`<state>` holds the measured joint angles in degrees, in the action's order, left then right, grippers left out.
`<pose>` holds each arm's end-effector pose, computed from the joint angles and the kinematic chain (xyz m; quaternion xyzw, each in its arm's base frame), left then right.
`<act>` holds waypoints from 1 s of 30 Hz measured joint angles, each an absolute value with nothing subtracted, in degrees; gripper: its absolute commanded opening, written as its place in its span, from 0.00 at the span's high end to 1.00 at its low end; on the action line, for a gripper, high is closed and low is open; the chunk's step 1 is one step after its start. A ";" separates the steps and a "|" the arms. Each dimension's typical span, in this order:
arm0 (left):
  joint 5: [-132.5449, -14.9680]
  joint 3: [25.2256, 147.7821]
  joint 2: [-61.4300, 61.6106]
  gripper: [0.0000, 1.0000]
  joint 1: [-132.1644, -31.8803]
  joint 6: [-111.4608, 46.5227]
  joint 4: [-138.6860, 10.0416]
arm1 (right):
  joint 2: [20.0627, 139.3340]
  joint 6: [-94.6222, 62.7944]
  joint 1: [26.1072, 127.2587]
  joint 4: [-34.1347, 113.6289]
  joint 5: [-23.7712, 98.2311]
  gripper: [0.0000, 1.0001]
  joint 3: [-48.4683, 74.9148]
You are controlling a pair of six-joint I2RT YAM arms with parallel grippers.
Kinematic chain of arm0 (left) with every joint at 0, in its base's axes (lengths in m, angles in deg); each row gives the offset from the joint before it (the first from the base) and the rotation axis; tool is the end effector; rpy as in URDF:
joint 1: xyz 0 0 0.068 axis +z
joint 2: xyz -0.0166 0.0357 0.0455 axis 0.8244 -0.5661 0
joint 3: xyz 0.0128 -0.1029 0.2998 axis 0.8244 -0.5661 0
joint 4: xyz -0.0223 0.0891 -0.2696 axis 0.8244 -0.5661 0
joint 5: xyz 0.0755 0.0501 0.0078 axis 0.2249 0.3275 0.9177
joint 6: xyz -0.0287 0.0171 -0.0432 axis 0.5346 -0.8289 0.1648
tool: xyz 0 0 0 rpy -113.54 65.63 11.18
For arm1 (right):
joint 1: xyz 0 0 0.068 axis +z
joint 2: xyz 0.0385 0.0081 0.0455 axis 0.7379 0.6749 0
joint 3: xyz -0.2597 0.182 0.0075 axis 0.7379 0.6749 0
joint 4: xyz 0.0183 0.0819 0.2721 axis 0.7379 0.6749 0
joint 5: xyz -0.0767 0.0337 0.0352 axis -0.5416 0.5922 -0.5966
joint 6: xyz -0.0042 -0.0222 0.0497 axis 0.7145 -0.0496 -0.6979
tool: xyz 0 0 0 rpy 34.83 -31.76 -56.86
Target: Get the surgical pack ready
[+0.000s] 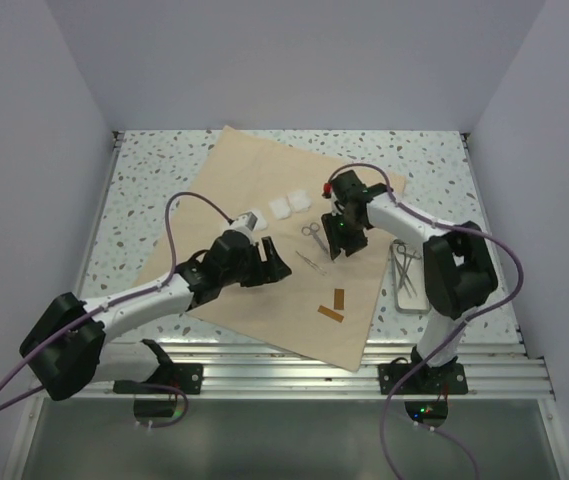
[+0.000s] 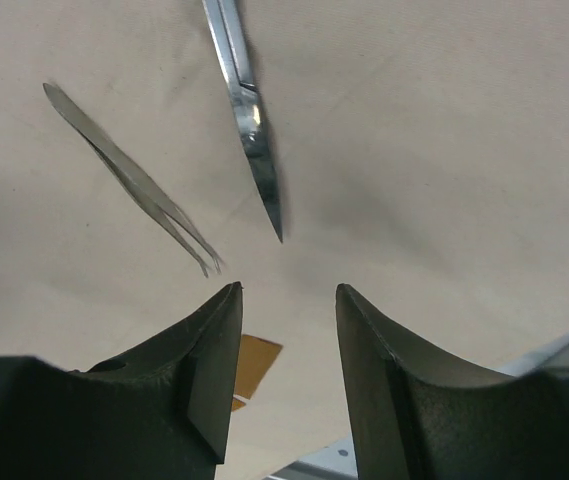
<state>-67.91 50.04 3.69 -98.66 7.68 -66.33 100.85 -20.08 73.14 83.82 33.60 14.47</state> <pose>0.1932 -0.1831 0.2322 -0.0572 0.8891 -0.3469 0.2931 0.3465 0.1687 0.2379 -0.1309 0.9791 0.0805 0.1333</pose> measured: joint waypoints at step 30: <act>-52.06 107.17 -44.20 0.42 -106.92 40.94 -118.24 | 81.47 -27.14 63.63 81.87 21.80 0.54 19.56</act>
